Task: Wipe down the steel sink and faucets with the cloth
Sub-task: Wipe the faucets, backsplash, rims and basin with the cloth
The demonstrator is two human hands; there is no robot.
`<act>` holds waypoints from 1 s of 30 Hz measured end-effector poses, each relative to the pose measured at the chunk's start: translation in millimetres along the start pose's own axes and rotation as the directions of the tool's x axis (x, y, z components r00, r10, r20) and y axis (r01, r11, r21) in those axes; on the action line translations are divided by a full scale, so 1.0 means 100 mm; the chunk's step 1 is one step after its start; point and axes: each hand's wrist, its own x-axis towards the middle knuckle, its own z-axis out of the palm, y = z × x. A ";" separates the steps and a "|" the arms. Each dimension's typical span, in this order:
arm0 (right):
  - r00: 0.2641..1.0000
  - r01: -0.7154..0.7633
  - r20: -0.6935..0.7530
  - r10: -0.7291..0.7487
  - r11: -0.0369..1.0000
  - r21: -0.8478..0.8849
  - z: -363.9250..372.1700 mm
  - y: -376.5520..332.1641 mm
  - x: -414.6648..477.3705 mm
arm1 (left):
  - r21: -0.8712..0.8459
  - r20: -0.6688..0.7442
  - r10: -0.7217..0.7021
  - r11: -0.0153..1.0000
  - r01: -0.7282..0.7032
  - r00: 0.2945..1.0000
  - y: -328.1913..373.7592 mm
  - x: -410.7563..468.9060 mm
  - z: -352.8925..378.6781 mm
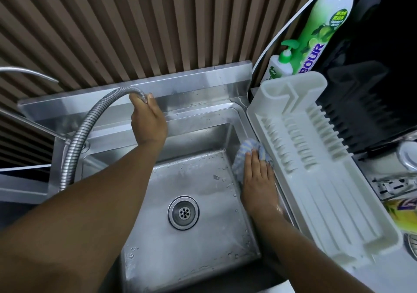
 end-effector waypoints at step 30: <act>0.999 0.043 0.010 -0.042 0.994 -0.101 -0.13 -0.18 0.82 | -0.052 0.143 0.011 0.999 -0.004 0.990 -0.13 0.01 -0.02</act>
